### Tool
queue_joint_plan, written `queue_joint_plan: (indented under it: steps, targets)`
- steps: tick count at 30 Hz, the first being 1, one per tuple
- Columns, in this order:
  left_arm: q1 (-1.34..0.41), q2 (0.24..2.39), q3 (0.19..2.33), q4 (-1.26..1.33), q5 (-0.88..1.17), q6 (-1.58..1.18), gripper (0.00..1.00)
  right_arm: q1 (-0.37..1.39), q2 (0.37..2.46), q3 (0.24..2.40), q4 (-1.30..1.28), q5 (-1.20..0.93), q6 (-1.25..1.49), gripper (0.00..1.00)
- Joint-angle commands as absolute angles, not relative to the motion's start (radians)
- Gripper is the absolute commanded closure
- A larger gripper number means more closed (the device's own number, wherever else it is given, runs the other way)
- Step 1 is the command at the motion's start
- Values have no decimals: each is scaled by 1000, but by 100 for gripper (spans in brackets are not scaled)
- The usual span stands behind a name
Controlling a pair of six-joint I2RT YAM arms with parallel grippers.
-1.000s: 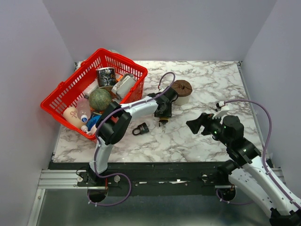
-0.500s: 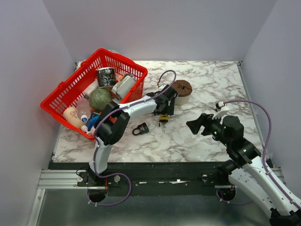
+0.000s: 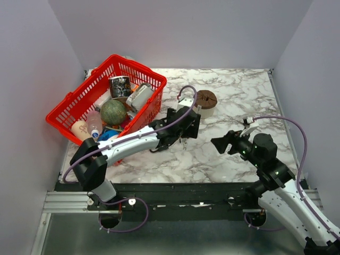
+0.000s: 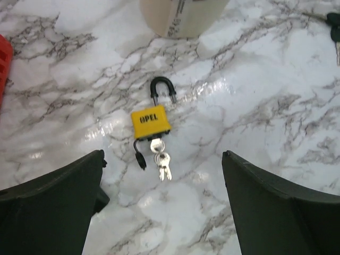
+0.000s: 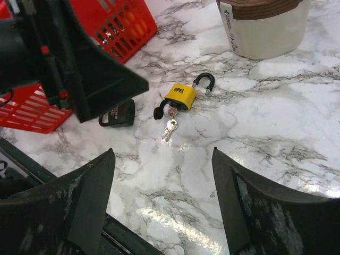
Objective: Unlock with the key
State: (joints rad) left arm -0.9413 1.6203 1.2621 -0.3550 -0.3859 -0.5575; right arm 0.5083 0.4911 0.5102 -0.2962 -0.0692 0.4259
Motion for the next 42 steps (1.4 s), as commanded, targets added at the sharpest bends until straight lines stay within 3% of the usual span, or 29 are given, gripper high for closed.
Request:
queue_joint_plan:
  steps: [1, 9, 19, 31, 42]
  targets:
    - [-972, 1531, 1115, -392, -419, -618, 2, 505, 520, 492, -244, -109, 406, 22]
    - [-994, 1368, 771, -353, -270, -914, 1, 505, 568, 486, -186, -161, 436, 25]
    - [-891, 1419, 626, -157, -146, -931, 1, 505, 574, 491, -172, -192, 448, 25]
    - [-773, 1658, 935, -300, -414, -651, 1, 505, 557, 486, -190, -187, 442, 25]
    - [-772, 1746, 1025, -331, -416, -591, 1, 505, 549, 476, -206, -172, 428, 25]
